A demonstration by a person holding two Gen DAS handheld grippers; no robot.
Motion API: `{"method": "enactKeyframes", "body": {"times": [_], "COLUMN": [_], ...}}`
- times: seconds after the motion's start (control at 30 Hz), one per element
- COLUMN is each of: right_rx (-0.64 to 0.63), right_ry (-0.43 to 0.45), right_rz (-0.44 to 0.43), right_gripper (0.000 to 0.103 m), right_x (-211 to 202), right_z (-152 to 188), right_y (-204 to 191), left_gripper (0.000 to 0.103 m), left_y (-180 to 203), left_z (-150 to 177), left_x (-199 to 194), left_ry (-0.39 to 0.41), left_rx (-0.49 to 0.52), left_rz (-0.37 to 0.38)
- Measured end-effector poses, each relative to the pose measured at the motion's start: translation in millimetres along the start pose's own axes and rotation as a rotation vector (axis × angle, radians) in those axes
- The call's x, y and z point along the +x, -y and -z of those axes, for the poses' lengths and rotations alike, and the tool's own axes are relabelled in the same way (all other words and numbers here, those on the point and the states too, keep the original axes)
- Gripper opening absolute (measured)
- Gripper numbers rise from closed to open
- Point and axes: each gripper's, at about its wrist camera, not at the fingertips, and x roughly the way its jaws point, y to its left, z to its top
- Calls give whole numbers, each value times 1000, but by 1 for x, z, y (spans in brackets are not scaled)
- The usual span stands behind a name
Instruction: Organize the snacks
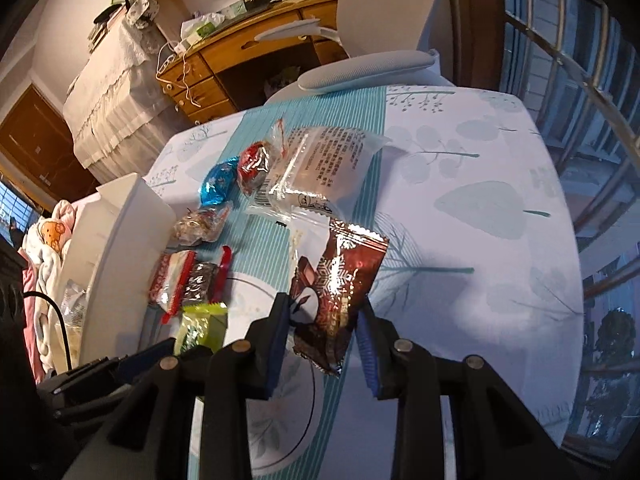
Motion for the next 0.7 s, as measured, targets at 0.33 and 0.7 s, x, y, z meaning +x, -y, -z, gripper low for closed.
{"method": "enactKeyframes", "body": {"times": [0.33,0.7], "right_rx": [11,12], "right_ry": [12,-28], "right_rz": [-32,-66], "right_gripper": [32,31], "right_x": [-44,-56], "right_z": [15,49], "right_y": [-19,-50], "left_gripper": [34,34], "left_y": [3,-32], "left_z": [1,13], "left_x": [-65,-109], "left_ry": [29,71], "left_rx": [46,58], "left_rz": [29,65]}}
